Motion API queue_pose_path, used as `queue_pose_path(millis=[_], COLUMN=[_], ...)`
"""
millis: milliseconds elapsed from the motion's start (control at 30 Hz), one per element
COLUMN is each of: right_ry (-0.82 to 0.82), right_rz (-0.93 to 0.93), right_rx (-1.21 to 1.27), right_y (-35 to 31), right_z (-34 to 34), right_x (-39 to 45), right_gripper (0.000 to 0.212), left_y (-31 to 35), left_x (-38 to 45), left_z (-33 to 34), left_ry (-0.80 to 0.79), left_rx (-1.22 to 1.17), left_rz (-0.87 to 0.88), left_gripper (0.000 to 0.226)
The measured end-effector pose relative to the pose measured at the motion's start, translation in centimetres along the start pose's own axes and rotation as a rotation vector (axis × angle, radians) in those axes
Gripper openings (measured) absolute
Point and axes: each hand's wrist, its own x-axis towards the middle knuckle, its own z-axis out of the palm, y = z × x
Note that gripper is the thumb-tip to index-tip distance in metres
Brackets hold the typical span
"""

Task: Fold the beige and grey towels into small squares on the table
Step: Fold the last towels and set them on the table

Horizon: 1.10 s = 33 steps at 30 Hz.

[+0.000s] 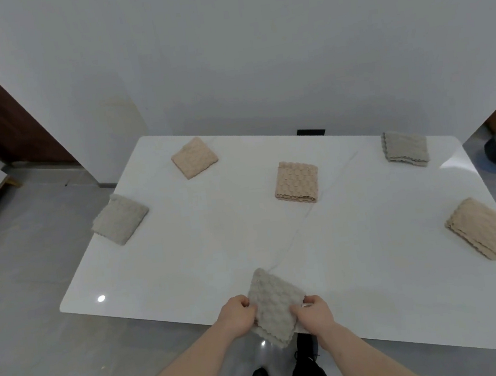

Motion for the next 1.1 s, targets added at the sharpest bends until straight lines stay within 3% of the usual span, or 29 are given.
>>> queue_pose_path(millis=[200, 333, 467, 567, 667, 733, 967, 1100], right_ry=[0.092, 0.151, 0.141, 0.111, 0.053, 0.023, -0.034, -0.019], right_rz=[-0.209, -0.307, -0.389, -0.572, -0.687, -0.685, -0.541, -0.58], right_rx=[0.016, -0.054, -0.264, -0.53, -0.728, -0.821, -1.013, -1.101], right_y=[-1.3, -1.3, 0.4, 1.5, 2.1, 2.4, 3.8, 4.3], right_z=[-0.8, -1.7, -2.2, -2.5, -2.2, -1.9, -0.9, -1.4], right_x=[0.7, 1.0, 0.4, -0.3, -0.2, 0.1, 0.9, 2.1], right_gripper=[0.01, 0.013, 0.04, 0.074, 0.088, 0.089, 0.095, 0.093], left_y=[-0.3, -1.1, -1.3, -1.1, -0.8, -0.6, -2.0, -2.6], left_x=[-1.1, -1.5, -1.7, -1.5, -0.7, 0.0, 2.7, 3.4], left_z=[0.0, 0.0, 0.0, 0.7, 1.8, 2.3, 3.0, 4.7], left_ry=[0.102, 0.114, 0.152, 0.197, 0.131, 0.078, -0.011, 0.024], left_rx=[-0.098, 0.04, 0.243, 0.308, 0.564, 0.728, 0.946, 0.939], left_rz=[0.042, 0.015, 0.019, 0.235, 0.513, 0.551, 0.491, 0.446], left_gripper=[0.017, 0.022, 0.028, 0.055, 0.077, 0.078, 0.085, 0.079])
